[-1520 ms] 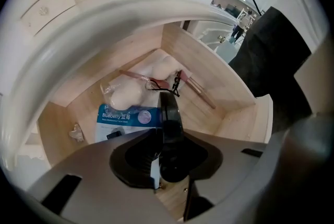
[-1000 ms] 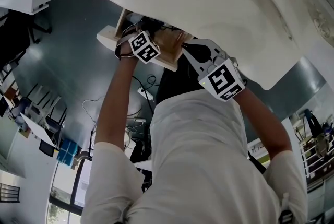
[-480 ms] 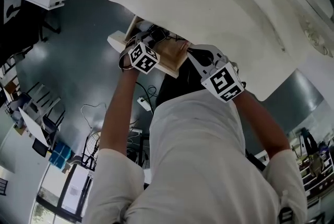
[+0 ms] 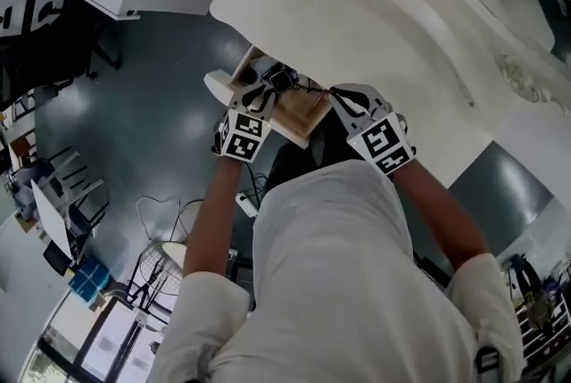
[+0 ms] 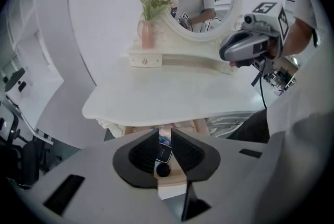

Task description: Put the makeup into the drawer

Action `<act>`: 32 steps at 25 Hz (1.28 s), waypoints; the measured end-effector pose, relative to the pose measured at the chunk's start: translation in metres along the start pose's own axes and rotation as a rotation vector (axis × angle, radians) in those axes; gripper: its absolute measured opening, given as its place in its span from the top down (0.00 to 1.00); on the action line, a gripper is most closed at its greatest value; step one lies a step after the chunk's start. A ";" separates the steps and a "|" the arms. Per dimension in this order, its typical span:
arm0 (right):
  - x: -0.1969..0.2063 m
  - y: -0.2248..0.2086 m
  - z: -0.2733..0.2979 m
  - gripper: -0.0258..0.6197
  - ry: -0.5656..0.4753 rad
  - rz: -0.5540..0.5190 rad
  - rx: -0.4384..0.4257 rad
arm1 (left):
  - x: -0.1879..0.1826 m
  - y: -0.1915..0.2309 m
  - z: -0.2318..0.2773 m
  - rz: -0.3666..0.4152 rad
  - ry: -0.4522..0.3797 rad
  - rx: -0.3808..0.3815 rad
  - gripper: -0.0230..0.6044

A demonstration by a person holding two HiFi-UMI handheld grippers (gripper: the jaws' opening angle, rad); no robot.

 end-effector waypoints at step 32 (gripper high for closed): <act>0.000 0.161 -0.046 0.91 -0.151 0.109 0.463 | 0.106 0.004 -0.201 0.023 -0.515 0.096 0.94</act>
Point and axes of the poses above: the fingertips, and each gripper's own axes: z forward along the fingers, y to its left, x out of its underside, the point moved 1 cm from there along -z, backward along the fingers, and after that the axes turned 10 degrees about y, right-handed, at the moved point
